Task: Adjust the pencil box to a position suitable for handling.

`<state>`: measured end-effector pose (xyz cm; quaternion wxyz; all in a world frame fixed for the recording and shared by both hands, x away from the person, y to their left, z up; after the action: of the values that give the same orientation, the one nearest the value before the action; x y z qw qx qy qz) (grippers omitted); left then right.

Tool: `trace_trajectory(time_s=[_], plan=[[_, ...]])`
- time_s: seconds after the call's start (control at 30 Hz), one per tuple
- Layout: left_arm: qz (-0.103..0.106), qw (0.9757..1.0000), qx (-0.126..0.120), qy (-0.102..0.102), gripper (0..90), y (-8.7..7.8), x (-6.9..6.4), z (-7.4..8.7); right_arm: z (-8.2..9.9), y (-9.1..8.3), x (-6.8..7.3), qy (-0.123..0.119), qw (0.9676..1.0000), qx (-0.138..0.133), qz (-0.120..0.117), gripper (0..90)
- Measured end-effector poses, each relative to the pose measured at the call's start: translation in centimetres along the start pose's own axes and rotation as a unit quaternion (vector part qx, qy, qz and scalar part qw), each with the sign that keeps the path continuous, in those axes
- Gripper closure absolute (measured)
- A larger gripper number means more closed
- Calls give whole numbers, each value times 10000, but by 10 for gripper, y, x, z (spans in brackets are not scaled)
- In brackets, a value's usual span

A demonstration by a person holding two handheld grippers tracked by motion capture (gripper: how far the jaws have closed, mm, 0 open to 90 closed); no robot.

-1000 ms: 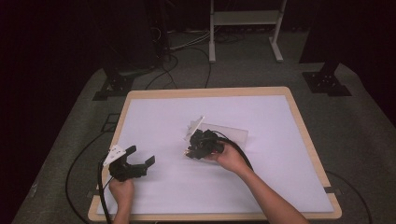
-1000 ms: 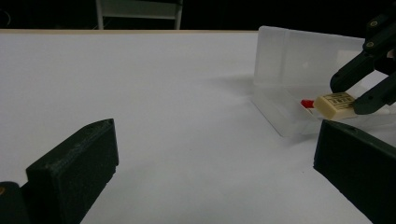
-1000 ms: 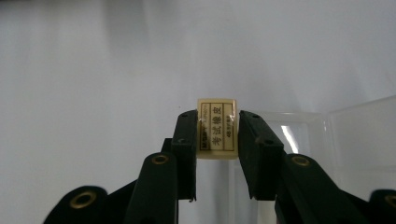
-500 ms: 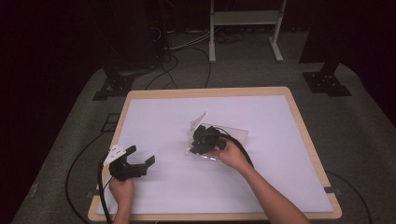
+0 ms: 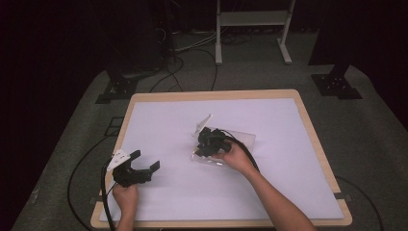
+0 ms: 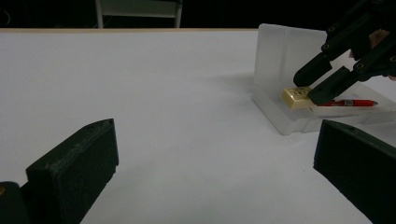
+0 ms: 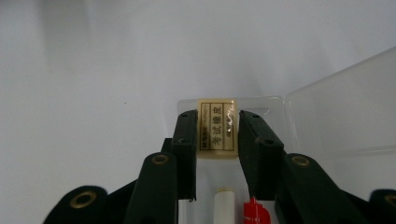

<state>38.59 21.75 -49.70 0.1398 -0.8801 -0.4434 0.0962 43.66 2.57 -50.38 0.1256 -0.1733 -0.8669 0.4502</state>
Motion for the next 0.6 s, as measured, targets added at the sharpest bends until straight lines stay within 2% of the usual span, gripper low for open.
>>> trace_trajectory(time_s=[0.6], plan=[[3,10000,-10,-5,0,0,0,0,4,8,-9,142,9999,88,-18,679]])
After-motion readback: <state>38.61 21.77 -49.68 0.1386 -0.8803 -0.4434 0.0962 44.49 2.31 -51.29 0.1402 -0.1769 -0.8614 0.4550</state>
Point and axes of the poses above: each handheld gripper's, and its own axes: y roughly forward along the jaws, z roughly out of its underside, x roughly to its left, the point moved 10 cm from there along y, roughly forward along the jaws, and after that the axes turned 7 degrees about y, right-handed, at the moved point
